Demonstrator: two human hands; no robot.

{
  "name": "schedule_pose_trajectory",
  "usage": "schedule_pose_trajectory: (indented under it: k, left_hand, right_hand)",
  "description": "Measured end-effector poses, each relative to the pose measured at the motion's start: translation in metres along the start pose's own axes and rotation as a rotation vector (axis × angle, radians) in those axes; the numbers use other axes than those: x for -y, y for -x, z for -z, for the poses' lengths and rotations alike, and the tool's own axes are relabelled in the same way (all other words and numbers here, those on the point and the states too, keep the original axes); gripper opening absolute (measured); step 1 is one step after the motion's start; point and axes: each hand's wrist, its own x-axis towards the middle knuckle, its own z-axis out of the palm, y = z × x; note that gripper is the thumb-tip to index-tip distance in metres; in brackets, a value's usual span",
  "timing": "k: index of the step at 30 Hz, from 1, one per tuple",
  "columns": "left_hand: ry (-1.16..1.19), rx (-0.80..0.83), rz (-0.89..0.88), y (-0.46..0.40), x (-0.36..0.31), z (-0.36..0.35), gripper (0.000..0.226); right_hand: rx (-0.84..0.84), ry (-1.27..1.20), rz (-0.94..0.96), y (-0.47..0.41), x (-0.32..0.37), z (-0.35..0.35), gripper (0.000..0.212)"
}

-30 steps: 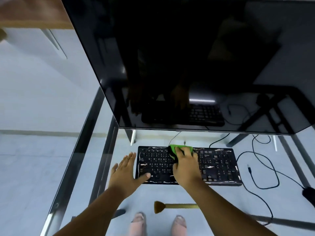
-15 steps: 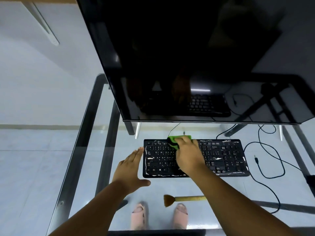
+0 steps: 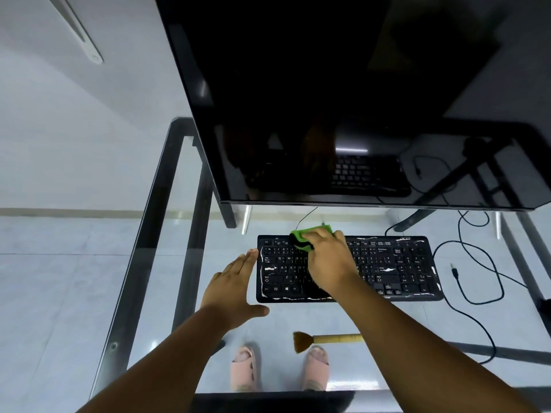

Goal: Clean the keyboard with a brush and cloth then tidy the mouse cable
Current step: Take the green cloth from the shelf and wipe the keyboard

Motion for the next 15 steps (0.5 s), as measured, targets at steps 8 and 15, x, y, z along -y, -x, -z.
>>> schedule_pose_trajectory:
  k: [8,15]
  left_hand:
    - [-0.006,0.024,-0.007,-0.001,0.005,0.001,0.121]
    - [-0.016,0.024,-0.025,-0.003,0.01,-0.002,0.121]
  right_hand:
    - [0.112,-0.033,0.208,-0.003,0.027,-0.006,0.059]
    - [0.096,-0.024,0.07,-0.016,0.029,-0.006,0.056]
